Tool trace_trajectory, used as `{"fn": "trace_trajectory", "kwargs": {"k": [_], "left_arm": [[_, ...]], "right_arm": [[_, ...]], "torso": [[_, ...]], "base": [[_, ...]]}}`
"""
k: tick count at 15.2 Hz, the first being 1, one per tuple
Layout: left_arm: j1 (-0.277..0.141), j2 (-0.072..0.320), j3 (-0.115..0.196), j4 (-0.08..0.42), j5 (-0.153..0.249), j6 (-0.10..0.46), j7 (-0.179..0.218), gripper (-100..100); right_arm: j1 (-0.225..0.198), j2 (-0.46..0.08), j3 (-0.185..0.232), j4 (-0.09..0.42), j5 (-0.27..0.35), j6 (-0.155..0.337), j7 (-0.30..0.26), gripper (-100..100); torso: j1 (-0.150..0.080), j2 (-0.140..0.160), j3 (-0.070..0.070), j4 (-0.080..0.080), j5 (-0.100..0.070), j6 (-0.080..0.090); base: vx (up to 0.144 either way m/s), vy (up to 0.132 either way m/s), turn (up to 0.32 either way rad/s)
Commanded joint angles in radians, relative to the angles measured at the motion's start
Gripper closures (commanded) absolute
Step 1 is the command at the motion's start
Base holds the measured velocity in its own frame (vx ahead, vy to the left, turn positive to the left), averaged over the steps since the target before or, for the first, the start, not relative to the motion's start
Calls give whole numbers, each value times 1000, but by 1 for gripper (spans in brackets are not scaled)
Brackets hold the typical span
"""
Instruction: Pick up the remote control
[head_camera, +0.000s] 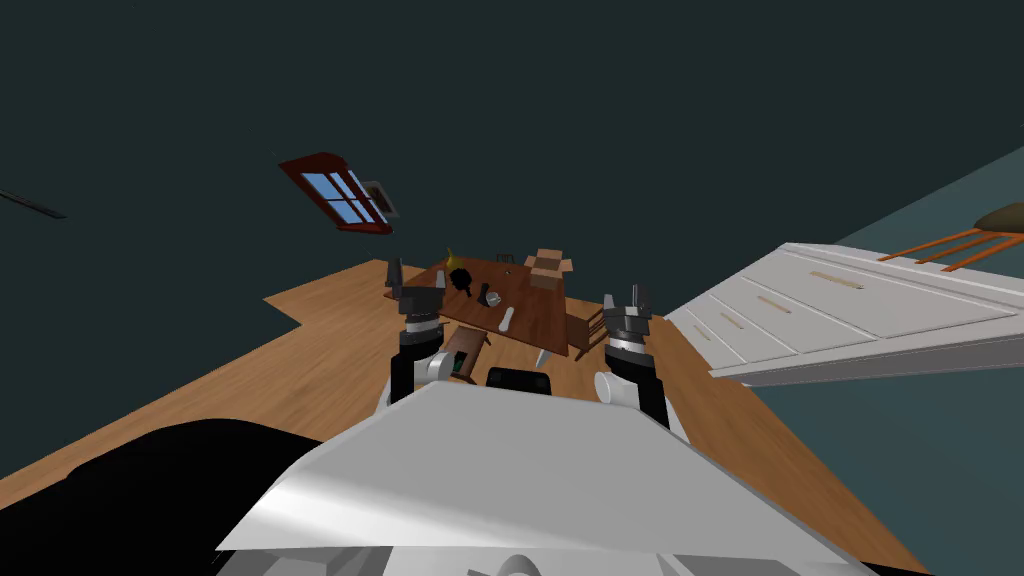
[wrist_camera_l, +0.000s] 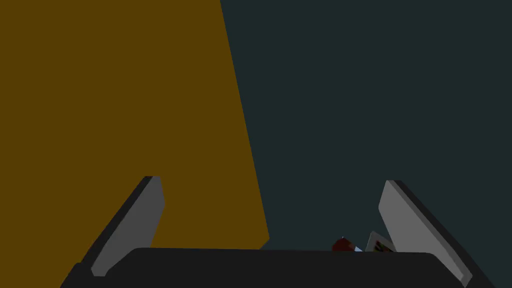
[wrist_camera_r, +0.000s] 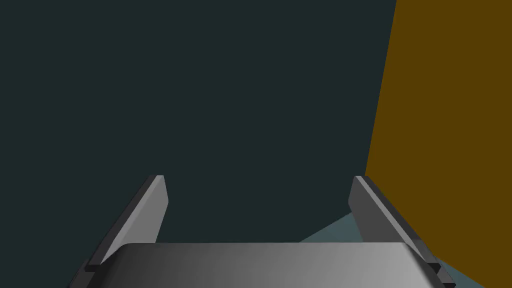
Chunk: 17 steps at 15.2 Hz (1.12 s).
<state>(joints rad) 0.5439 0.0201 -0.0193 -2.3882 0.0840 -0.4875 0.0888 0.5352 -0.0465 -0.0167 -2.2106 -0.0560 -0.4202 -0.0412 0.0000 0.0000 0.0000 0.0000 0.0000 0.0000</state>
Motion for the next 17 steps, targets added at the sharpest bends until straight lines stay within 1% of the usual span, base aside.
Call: {"fn": "trace_trajectory", "kwargs": {"k": [1,2,4,5,6,7,8,10,11,12,13,14,15,16,17], "left_arm": [[-20,45,11,14,-4,34,28,-100],[-20,45,11,14,-4,34,28,-100],[-50,82,26,38,-10,85,70,-100],[-50,82,26,38,-10,86,70,-100],[-68,100,37,55,-12,119,97,-100],[-68,100,37,55,-12,119,97,-100],[-89,118,48,74,-15,147,128,-100],[-89,118,48,74,-15,157,128,-100],[-112,134,61,96,-18,191,163,-100],[-112,134,61,96,-18,199,163,-100],[-137,150,76,120,-21,225,201,-100],[-137,150,76,120,-21,245,201,-100],[-137,150,76,120,-21,245,201,-100],[-163,166,92,147,-23,279,241,-100],[-163,166,92,147,-23,294,241,-100]], "right_arm": [[0,0,0,0,0,0,0,0],[0,0,0,0,0,0,0,0],[0,0,0,0,0,0,0,0],[0,0,0,0,0,0,0,0],[0,0,0,0,0,0,0,0],[0,0,0,0,0,0,0,0],[0,0,0,0,0,0,0,0],[0,0,0,0,0,0,0,0],[0,0,0,0,0,0,0,0],[0,0,0,0,0,0,0,0],[0,0,0,0,0,0,0,0],[0,0,0,0,0,0,0,0],[0,0,0,0,0,0,0,0],[0,0,0,0,0,0,0,0],[0,0,0,0,0,0,0,0]], "torso": [[0,0,0,0,0,0],[0,1,0,0,0,1],[0,2,1,0,0,0],[1,4,2,1,0,1],[0,4,2,1,0,0],[0,4,2,1,0,1],[0,4,2,1,0,0],[0,4,2,1,0,0],[0,3,2,1,0,0],[0,3,2,1,0,1],[0,3,2,1,0,0],[0,3,2,1,0,1],[0,4,2,1,0,0],[0,3,2,1,0,0],[0,3,2,1,0,1]], "base": [[-21,-3,-119],[-39,1,-145],[-56,3,-153],[-65,-1,-135],[-61,-9,-132],[-53,-10,-104],[-56,-14,-179],[-46,-8,-100],[-38,-8,-113],[-41,-6,-146],[-51,-7,-223],[-56,-6,-174],[-42,-5,-44],[-47,-13,-154],[-50,-9,-165]]}}
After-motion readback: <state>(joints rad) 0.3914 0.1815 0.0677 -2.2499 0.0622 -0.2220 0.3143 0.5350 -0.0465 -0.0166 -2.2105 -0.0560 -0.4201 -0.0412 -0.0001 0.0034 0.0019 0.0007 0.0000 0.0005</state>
